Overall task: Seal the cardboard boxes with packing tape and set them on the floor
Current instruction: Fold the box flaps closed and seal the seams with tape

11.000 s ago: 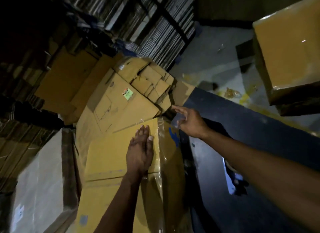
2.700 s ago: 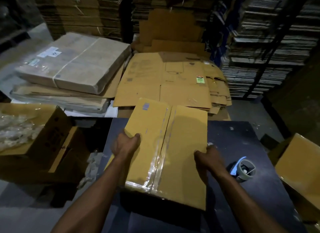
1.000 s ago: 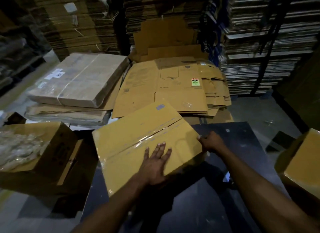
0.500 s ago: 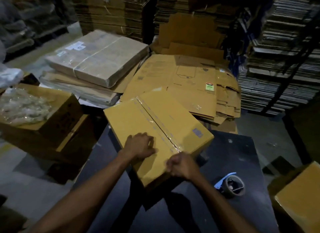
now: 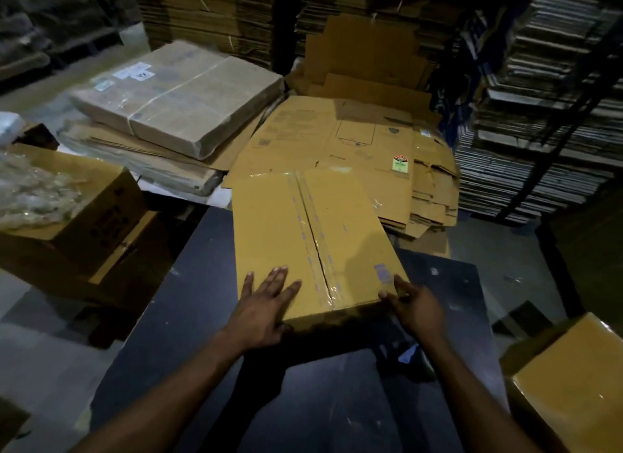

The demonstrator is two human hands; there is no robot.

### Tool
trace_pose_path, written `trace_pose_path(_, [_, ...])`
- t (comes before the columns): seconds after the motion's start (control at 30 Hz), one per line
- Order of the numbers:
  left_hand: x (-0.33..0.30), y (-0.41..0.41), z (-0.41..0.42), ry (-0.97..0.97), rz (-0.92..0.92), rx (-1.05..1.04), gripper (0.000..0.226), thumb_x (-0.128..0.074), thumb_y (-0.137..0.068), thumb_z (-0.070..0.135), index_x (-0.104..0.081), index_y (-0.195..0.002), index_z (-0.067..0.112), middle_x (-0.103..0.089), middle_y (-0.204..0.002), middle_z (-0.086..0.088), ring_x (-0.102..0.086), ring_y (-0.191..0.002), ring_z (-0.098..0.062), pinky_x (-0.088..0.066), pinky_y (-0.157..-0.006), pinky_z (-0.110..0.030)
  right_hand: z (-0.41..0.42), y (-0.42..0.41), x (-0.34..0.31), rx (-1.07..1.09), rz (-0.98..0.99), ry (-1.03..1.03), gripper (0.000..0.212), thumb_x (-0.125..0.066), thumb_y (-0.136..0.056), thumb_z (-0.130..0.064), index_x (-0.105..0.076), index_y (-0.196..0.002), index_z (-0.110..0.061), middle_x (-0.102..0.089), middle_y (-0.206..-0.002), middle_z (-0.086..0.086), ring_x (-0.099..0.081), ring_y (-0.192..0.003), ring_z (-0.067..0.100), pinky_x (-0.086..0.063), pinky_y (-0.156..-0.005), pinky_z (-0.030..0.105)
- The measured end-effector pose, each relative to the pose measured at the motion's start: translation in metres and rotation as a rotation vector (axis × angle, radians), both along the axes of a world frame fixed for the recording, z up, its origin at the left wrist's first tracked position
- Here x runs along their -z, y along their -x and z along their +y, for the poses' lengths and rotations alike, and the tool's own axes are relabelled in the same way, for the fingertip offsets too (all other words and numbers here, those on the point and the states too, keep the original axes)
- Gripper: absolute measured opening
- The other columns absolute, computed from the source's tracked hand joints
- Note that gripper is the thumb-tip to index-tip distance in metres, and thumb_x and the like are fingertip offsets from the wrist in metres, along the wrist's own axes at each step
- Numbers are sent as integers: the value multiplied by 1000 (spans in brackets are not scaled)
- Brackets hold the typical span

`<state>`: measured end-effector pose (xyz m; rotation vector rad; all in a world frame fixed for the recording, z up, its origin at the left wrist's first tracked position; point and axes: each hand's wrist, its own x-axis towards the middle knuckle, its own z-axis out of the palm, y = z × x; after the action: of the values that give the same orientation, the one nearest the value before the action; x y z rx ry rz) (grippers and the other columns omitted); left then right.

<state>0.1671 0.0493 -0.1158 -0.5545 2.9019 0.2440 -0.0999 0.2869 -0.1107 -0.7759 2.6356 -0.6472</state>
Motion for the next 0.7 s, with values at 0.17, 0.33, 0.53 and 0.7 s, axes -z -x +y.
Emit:
trace_pose_path(0.17, [5, 30, 26, -15, 227, 64, 86, -28, -99, 76, -16, -166, 23, -1, -173, -2, 1, -159, -17, -6, -125, -54, 52, -6, 9, 23, -75, 148, 58, -68, -97, -38, -47, -150, -32, -63, -135, 0, -63, -116, 19, -54, -90, 41])
trace_pose_path(0.33, [33, 66, 69, 122, 310, 90, 56, -33, -107, 48, -48, -154, 23, -44, -161, -1, -37, -151, -20, -15, -121, -54, 103, 36, 28, -132, -60, -256, 51, -69, -88, -11, -61, -139, -14, -63, -138, 11, -62, -121, 31, -52, -94, 39])
trace_pose_path(0.53, [37, 69, 74, 168, 407, 60, 51, -38, -105, 41, -55, -149, 25, -49, -158, 1, -44, -148, -21, -23, -119, -53, 104, 58, 56, -413, 8, -560, 46, -57, -99, -31, -52, -145, -38, -46, -145, 6, -47, -132, 32, -40, -110, 40])
trace_pose_path(0.7, [27, 75, 87, 114, 515, 15, 50, -50, -100, 37, -58, -146, 19, -48, -159, -7, -40, -150, -27, -27, -119, -51, 99, 63, 71, -453, 0, -549, 34, -52, -101, -29, -63, -131, -16, -55, -138, 13, -54, -126, 34, -46, -104, 43])
